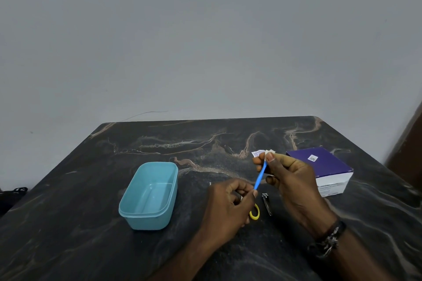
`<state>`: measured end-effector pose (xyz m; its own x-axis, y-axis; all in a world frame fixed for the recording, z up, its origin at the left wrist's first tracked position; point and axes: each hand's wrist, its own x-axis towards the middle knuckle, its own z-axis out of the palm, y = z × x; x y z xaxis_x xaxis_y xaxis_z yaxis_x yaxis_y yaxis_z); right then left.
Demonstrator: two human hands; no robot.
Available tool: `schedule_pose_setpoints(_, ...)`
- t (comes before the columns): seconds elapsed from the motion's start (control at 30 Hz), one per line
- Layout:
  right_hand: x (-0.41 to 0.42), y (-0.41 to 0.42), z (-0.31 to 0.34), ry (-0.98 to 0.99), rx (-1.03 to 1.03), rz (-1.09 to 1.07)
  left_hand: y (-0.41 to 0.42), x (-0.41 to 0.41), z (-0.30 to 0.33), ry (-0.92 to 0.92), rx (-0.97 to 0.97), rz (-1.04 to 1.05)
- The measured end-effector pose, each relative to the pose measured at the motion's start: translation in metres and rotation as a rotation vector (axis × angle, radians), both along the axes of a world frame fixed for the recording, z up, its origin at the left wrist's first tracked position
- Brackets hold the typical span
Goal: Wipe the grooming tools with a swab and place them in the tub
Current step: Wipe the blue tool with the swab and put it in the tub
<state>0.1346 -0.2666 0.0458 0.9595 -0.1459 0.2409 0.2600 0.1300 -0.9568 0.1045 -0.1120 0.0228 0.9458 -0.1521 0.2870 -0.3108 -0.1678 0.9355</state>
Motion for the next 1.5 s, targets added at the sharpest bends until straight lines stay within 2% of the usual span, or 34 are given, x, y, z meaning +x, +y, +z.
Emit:
schedule_pose_setpoints(0.53, -0.004, 0.016, -0.009, 0.082, -0.081, 0.107, 0.000, 0.001, 0.003, -0.003, -0.047, 0.059)
schedule_pose_setpoints(0.73, -0.004, 0.011, -0.002, 0.047, -0.006, 0.037, -0.002, 0.000, 0.003, 0.008, -0.067, 0.062)
schedule_pose_setpoints(0.97, -0.005, 0.019, -0.009, 0.127, -0.045, 0.129, 0.001, 0.002, 0.004, -0.004, -0.093, 0.110)
schedule_pose_setpoints(1.2, -0.004, 0.011, 0.000, 0.087, 0.032, 0.051, -0.003, -0.002, 0.007, 0.017, -0.079, 0.069)
schedule_pose_setpoints(1.5, -0.006, 0.019, -0.009, 0.156, -0.037, 0.157, 0.000, 0.000, 0.007, 0.008, -0.122, 0.118)
